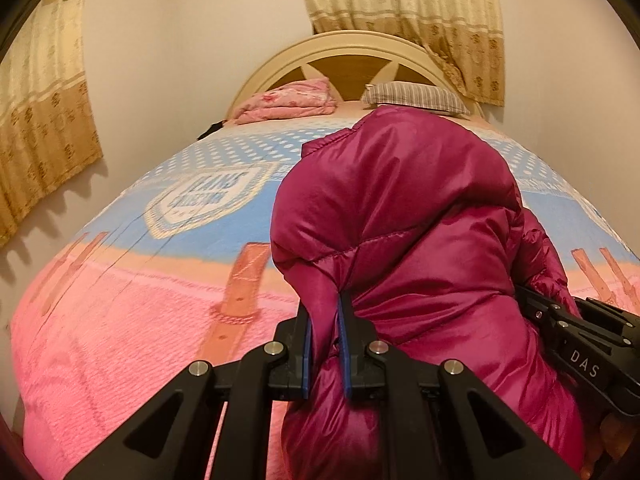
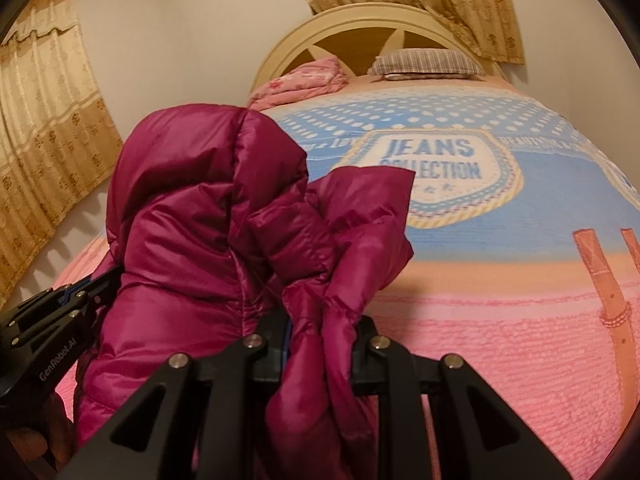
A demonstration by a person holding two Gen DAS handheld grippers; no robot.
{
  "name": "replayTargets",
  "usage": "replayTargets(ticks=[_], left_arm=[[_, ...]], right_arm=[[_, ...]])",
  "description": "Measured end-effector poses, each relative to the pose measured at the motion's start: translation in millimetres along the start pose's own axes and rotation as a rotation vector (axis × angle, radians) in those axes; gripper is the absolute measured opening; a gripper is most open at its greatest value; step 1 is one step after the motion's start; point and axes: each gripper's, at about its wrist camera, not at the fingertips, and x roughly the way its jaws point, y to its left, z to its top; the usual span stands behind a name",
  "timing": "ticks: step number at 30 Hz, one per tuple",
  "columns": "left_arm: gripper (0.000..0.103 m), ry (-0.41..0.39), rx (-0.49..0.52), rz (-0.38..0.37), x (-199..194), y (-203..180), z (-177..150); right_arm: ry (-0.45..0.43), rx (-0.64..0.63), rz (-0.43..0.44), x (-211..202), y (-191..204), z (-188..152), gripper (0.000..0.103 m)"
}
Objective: Fold large clothes
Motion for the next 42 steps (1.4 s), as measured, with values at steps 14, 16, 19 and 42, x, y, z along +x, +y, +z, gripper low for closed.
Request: replayTargets(ticks=[14,16,19,42], left_arm=[[0.011,0.017,-0.096,0.086,-17.1,78.3,-20.8],[0.011,0.018,-0.111,0.097,-18.7,89.1,-23.0],[0.011,0.018,-0.133,0.12,-21.6,105.9,-25.5],[0.011,0.085,-0.232,0.222,2.9,188.9,-53.4]], right_arm=[[0.039,-0.108,0.101,21.7,69.8,-0.4,0.022],[0.048,-0.118,0.115,27.1,80.2,-1.6,0.022],[0.059,-0.133,0.138,35.0,94.3,-1.4,0.022],[0.158,-0.238,0.227,92.5,175.9,-11.7,0.022]])
